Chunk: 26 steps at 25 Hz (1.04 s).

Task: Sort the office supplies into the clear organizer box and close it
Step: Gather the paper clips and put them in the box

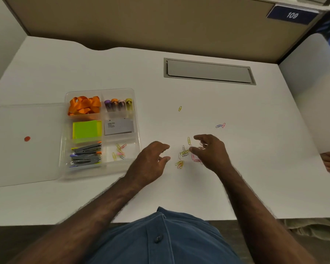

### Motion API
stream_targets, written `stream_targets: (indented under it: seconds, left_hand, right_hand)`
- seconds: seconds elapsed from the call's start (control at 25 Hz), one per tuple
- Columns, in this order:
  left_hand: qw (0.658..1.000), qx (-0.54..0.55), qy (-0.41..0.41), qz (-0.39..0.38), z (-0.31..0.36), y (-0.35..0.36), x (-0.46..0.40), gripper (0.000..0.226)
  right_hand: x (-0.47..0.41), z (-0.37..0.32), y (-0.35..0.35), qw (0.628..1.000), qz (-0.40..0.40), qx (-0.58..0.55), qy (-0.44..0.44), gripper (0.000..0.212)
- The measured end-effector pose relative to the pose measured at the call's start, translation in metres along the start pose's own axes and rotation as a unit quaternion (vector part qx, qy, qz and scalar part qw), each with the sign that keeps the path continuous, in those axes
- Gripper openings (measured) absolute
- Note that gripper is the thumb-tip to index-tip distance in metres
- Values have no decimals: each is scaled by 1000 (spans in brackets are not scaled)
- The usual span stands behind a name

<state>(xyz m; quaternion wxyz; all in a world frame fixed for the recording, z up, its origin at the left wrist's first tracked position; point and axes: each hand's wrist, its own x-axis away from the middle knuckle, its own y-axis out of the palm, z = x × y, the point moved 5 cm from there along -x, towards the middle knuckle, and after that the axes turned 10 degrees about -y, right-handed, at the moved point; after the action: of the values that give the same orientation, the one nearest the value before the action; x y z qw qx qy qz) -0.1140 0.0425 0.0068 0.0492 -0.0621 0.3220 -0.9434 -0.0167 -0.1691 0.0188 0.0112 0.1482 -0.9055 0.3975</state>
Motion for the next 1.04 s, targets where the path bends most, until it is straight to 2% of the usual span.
stream_targets:
  seconds: [0.08, 0.2, 0.28, 0.4, 0.52, 0.6, 0.72, 0.8, 1.04]
  left_hand:
    - [998, -56, -5, -42, 3, 28, -3, 43]
    - [978, -178, -16, -105, 5, 65, -9, 58]
    - [969, -211, -36, -123, 10, 80, -17, 72]
    - [971, -199, -51, -124, 18, 93, -31, 76]
    - [973, -190, -66, -117, 26, 103, -41, 67]
    - [976, -179, -64, -106, 31, 107, -45, 53]
    - [983, -152, -49, -95, 38, 112, -50, 22]
    - [983, -151, -50, -94, 38, 115, -51, 10]
    - [976, -178, -66, -105, 32, 119, -53, 7]
  right_hand:
    - [0, 32, -13, 998, -16, 57, 5, 66]
    - [5, 66, -12, 988, -80, 134, 12, 98]
    - [11, 80, -3, 984, -106, 142, 6, 105]
    - [20, 82, 17, 977, -121, 172, -46, 92]
    - [26, 71, 33, 963, -122, 212, -115, 71]
    - [29, 62, 42, 952, -132, 233, -147, 65]
    - [29, 53, 43, 956, -128, 214, -151, 69]
    - [26, 48, 41, 956, -111, 221, -158, 56]
    - [9, 45, 27, 957, -98, 230, -146, 26]
